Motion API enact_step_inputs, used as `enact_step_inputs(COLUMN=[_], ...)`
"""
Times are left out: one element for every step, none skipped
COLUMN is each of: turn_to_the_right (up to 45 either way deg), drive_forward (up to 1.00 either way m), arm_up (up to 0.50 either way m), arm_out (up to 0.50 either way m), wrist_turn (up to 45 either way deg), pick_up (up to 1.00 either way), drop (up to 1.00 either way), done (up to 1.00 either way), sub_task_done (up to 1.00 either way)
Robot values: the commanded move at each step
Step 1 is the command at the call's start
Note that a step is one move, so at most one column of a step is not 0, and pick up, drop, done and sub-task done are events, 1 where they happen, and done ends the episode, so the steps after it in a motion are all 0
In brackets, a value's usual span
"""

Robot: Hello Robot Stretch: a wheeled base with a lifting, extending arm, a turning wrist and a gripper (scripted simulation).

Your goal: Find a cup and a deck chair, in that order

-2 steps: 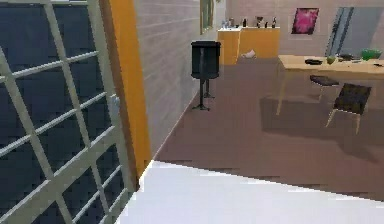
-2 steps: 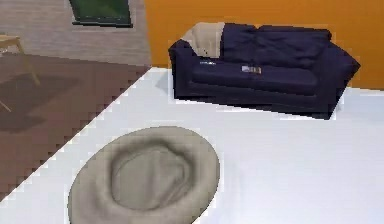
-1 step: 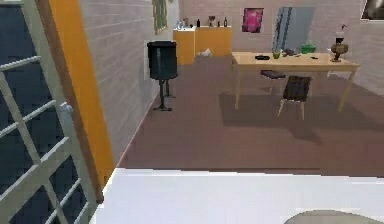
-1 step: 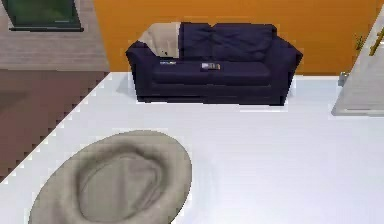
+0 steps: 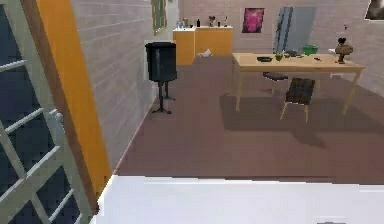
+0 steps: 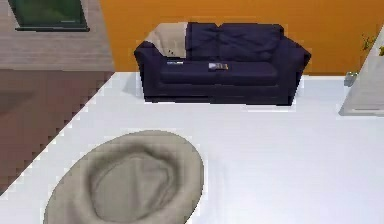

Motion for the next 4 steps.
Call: enact_step_inputs(turn_to_the_right=[-12.0, 0.0, -42.0, -3.0], drive_forward=[0.0, 0.95, 0.0, 0.0], arm_up=[0.0, 0.0, 0.0, 0.0], arm_out=[0.0, 0.0, 0.0, 0.0], wrist_turn=[0.0, 0.0, 0.0, 0.0], pick_up=[0.0, 0.0, 0.0, 0.0], drop=[0.0, 0.0, 0.0, 0.0], done=[0.0, 0.0, 0.0, 0.0], sub_task_done=[0.0, 0.0, 0.0, 0.0])
